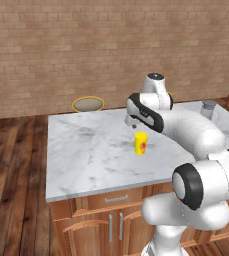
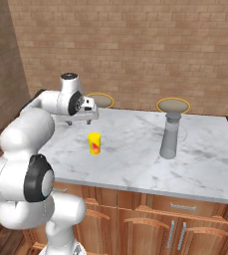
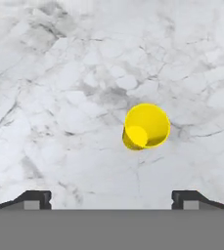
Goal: Place the pitcher and cup on the dining counter for serving.
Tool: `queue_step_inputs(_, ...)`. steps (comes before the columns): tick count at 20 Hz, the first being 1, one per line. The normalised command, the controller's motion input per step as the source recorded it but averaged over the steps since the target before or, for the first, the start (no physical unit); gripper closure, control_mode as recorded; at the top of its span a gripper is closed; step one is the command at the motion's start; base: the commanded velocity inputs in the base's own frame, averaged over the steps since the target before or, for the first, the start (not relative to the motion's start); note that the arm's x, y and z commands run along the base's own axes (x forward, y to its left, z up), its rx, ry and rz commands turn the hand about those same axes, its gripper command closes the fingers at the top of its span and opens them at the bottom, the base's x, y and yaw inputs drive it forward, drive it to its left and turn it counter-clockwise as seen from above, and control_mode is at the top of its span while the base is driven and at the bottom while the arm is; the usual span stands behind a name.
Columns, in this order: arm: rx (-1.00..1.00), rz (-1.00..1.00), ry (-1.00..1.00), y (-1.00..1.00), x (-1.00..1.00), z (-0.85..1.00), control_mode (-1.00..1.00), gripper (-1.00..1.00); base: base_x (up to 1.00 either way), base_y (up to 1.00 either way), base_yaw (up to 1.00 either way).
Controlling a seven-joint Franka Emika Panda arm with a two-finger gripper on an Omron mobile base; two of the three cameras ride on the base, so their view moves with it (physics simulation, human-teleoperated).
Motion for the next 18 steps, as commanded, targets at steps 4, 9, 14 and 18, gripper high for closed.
queue_step_inputs(4,0.0,0.0,-0.43,0.08,-1.0,0.03,-1.0,-1.0,0.0,0.0,0.0)
queue_step_inputs(9,-0.03,0.0,-0.45,0.27,-1.0,-0.62,-1.0,-1.0,0.0,0.0,0.0)
queue_step_inputs(14,-0.06,0.0,-0.45,0.29,-1.0,-0.81,-1.0,-1.0,0.0,0.0,0.0)
queue_step_inputs(18,-0.07,-0.1,-0.47,-0.08,-0.98,-0.28,-1.0,-1.0,0.0,0.0,0.0)
